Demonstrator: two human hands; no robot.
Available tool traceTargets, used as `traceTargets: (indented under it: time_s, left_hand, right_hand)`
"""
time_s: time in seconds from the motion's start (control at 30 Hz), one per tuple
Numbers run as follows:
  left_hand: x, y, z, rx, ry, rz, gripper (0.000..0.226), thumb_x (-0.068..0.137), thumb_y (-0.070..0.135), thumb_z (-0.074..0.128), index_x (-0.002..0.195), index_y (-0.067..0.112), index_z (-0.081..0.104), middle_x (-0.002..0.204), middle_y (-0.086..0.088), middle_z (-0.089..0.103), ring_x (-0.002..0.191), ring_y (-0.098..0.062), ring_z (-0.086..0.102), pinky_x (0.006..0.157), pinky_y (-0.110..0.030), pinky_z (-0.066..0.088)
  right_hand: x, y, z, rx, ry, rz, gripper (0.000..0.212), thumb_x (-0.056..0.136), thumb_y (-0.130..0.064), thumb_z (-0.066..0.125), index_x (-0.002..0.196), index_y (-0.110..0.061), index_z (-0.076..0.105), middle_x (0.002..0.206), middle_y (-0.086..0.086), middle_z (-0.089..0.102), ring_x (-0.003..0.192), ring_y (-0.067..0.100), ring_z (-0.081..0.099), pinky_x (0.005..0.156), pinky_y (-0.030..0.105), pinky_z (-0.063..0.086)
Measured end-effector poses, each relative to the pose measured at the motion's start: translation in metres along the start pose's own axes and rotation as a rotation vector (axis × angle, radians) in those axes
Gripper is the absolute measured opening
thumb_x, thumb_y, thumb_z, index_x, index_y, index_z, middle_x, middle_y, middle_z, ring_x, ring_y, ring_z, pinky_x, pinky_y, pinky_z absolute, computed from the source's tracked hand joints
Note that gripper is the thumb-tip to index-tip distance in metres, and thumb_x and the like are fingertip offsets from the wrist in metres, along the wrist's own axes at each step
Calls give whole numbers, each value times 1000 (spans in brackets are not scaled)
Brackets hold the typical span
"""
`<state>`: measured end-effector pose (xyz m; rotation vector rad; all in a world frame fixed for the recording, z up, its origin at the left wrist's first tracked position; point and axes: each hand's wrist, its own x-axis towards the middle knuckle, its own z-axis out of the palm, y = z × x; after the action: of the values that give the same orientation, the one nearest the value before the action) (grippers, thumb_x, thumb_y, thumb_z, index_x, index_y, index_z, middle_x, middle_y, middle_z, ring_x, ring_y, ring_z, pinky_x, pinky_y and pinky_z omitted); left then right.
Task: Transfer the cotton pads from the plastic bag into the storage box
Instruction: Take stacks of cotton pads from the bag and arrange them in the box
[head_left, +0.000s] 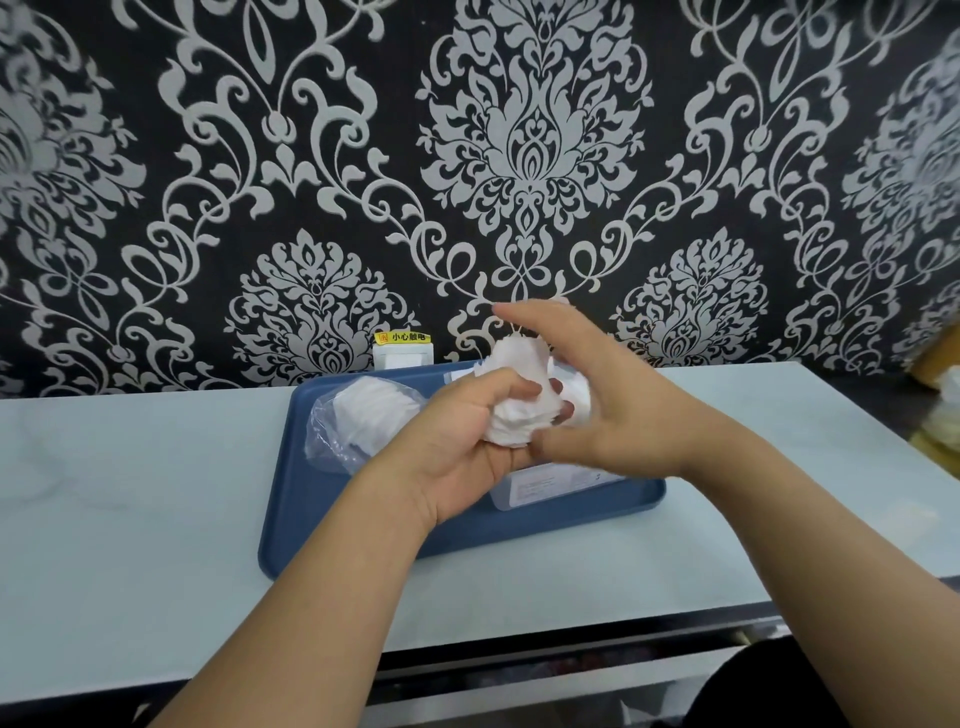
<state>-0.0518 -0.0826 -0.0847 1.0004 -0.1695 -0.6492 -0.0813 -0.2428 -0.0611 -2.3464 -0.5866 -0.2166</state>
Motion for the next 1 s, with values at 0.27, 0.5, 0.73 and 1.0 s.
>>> traceTargets:
  time_s: [0.27, 0.5, 0.73, 1.0]
  left_hand:
    - [1, -4, 5, 47, 26, 28, 34, 72, 8, 74, 105, 12, 72, 88, -7, 74, 76, -18, 71, 66, -29, 56]
    - [3, -3, 12, -2, 122, 81, 45, 84, -12, 51, 125, 3, 62, 88, -10, 72, 72, -19, 72, 52, -27, 55]
    - [0, -6, 11, 364, 68, 84, 93, 73, -28, 39, 140, 36, 41, 134, -12, 55, 110, -35, 66, 75, -48, 62]
    - [8, -5, 18, 97, 293, 260, 59, 85, -8, 54, 135, 22, 50, 117, -13, 70, 90, -21, 71, 74, -30, 56]
  right_hand:
    - [10, -4, 15, -102, 115, 65, 98, 54, -34, 96, 142, -29, 53, 110, -18, 68, 100, 1, 64, 92, 25, 53]
    - [6, -4, 18, -29, 85, 45, 81, 69, -27, 85, 143, -27, 51, 115, -11, 69, 104, 5, 63, 94, 35, 53]
    - [-5, 6, -10, 331, -66, 119, 73, 75, 3, 60, 143, -20, 51, 132, -3, 64, 125, 5, 58, 97, 21, 49]
    - [6, 9, 3, 588, 196, 262, 25, 86, -1, 59, 110, -4, 61, 94, 13, 66, 81, 21, 61, 77, 44, 52]
